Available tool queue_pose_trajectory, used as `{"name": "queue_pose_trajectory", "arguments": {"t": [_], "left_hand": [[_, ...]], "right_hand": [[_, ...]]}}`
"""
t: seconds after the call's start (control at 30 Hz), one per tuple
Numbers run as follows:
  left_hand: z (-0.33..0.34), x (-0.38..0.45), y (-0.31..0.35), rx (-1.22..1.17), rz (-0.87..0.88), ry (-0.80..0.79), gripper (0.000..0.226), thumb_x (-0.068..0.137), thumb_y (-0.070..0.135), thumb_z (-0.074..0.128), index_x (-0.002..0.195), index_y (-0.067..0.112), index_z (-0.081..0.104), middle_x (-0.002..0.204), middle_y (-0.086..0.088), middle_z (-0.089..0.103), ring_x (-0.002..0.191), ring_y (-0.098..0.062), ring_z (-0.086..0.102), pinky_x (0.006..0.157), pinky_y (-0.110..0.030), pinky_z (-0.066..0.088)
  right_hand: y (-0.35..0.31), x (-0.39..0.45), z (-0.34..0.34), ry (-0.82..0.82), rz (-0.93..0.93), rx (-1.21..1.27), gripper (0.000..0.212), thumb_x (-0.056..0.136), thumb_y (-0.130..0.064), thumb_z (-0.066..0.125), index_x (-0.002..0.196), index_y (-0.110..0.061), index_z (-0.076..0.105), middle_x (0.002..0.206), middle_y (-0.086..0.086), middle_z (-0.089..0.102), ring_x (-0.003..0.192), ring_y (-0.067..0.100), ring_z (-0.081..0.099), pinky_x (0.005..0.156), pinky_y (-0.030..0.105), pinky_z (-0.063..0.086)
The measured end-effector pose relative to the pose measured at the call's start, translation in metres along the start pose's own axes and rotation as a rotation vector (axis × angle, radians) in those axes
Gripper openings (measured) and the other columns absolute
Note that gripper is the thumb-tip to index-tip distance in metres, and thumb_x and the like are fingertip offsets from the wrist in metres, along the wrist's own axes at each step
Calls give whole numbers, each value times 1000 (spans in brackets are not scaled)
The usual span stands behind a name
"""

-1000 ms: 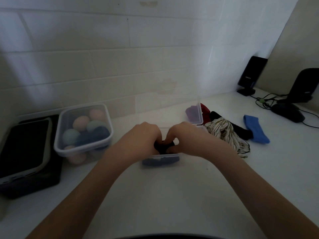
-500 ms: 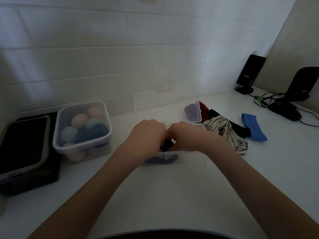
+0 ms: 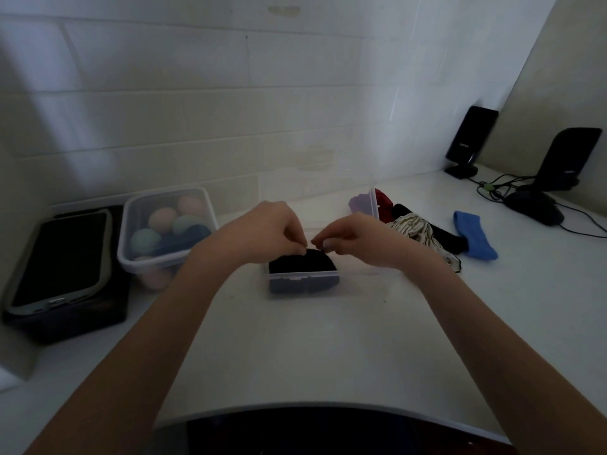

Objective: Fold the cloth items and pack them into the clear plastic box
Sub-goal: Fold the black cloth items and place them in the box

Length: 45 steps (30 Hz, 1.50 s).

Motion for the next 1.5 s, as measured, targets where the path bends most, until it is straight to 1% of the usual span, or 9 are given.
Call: {"name": "queue_pose_trajectory", "arguments": {"t": [0.33, 0.43, 0.57, 0.67, 0.87, 0.97, 1.1, 1.3, 1.5], "left_hand": [[0, 2, 6, -59, 16, 172, 14, 81, 16, 65, 90, 13, 76, 85, -1, 73, 76, -10, 64, 75, -22, 50], [2, 4, 6, -74, 25, 161, 14, 82, 16, 64, 90, 12, 75, 81, 0, 71, 68, -4, 60, 68, -15, 49], [6, 8, 9, -48, 61, 144, 14, 82, 21, 66, 90, 14, 75, 75, 5, 62, 61, 1, 51, 59, -9, 40], [8, 11, 8, -17, 71, 114, 12, 79, 26, 69, 88, 19, 74, 69, 9, 57, 59, -2, 50, 57, -14, 39], [11, 18, 13, -38, 102, 133, 13, 82, 24, 65, 88, 18, 74, 68, 12, 57, 60, -1, 51, 61, -17, 41], [13, 21, 16, -51, 120, 130, 15, 83, 24, 63, 89, 17, 74, 74, 4, 63, 60, -1, 51, 66, -23, 44], [14, 25, 18, -101, 117, 122, 13, 83, 24, 64, 86, 17, 74, 68, 12, 60, 52, 1, 54, 62, -20, 43], [13, 34, 21, -521, 42, 156, 10, 82, 22, 67, 90, 18, 71, 71, 8, 68, 53, -3, 67, 45, -14, 46], [14, 43, 38, -1065, -48, 49, 18, 82, 35, 65, 89, 19, 68, 93, -2, 73, 86, -16, 73, 79, -27, 58]], "right_hand": [[8, -7, -17, 229, -73, 112, 17, 84, -6, 65, 99, -10, 74, 77, -2, 69, 69, -5, 62, 74, 6, 47], [19, -11, -31, 366, -26, 344, 17, 85, 2, 61, 98, -2, 71, 85, 13, 71, 75, 14, 67, 79, 28, 55], [45, -16, -59, 702, 56, 214, 26, 87, 1, 53, 101, -12, 71, 85, 5, 71, 64, -4, 64, 71, 18, 56], [71, -17, -74, 824, 197, 91, 32, 88, 2, 46, 103, -14, 69, 95, 8, 71, 76, 5, 64, 77, 21, 51], [120, -8, -71, 424, 537, -241, 37, 92, -12, 53, 128, -4, 55, 132, 18, 56, 120, 31, 53, 99, 34, 39], [132, -4, -61, 290, 594, -292, 28, 90, -14, 50, 110, -1, 64, 114, 23, 65, 101, 34, 61, 81, 33, 45], [129, -4, -62, 433, 606, -202, 24, 87, -12, 55, 102, 3, 64, 103, 24, 67, 94, 35, 61, 72, 31, 41], [89, -11, -72, 773, 337, -213, 29, 82, -18, 66, 108, -8, 58, 100, 14, 66, 87, 28, 59, 67, 30, 39], [13, -12, -61, 622, -61, 29, 46, 75, -20, 74, 120, -24, 63, 94, -10, 64, 75, -9, 58, 67, 1, 39]]}}
Point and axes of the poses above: each hand's wrist, its own x-axis towards the middle knuckle, its own z-axis out of the palm, y = z × x, the point moved 1 cm from there along x, towards the middle knuckle
